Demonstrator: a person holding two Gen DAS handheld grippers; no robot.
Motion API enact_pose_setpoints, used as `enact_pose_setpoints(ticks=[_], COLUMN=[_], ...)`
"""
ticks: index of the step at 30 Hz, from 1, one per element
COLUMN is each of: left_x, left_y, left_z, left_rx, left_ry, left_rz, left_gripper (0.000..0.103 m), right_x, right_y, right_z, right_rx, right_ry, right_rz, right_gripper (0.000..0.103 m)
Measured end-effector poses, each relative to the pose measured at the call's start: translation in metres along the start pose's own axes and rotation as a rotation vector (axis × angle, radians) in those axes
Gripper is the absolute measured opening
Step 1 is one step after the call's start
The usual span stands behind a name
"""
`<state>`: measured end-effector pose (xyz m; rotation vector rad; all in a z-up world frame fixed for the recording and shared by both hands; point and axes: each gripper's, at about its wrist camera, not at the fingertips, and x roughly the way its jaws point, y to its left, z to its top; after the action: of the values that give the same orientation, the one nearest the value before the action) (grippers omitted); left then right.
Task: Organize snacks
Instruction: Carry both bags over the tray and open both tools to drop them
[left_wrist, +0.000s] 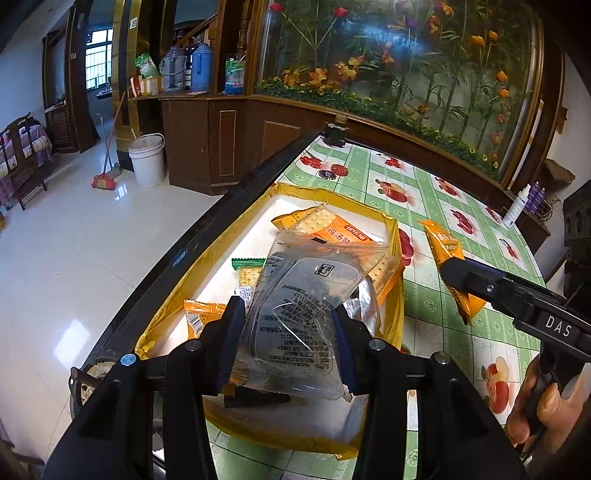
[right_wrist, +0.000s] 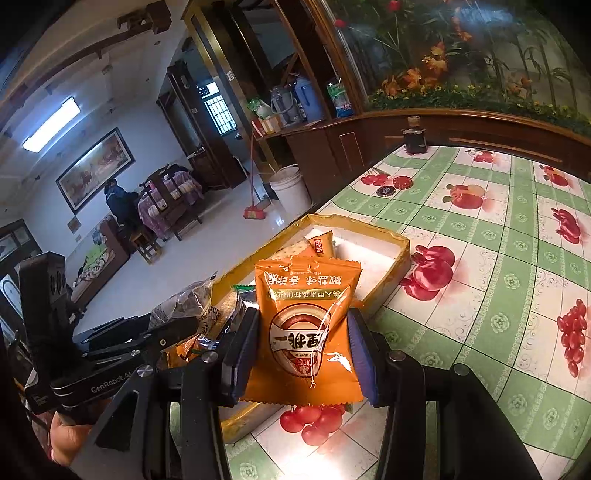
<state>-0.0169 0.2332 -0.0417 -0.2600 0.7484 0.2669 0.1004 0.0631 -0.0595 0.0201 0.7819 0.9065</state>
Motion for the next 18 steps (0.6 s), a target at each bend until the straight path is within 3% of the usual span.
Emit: enact_pose_setpoints(ticks=[18], left_x=[0.020], left_y=[-0.005], left_z=[0.014], left_rx=[0.030], left_ry=[0.010], left_rz=[0.034], left_gripper=[0.044], right_x=[0.047], right_y=[-0.001], right_z=[0.025], right_rx=[-0.020], right_ry=[0.025], right_rz=[0.015], right_gripper=[0.048])
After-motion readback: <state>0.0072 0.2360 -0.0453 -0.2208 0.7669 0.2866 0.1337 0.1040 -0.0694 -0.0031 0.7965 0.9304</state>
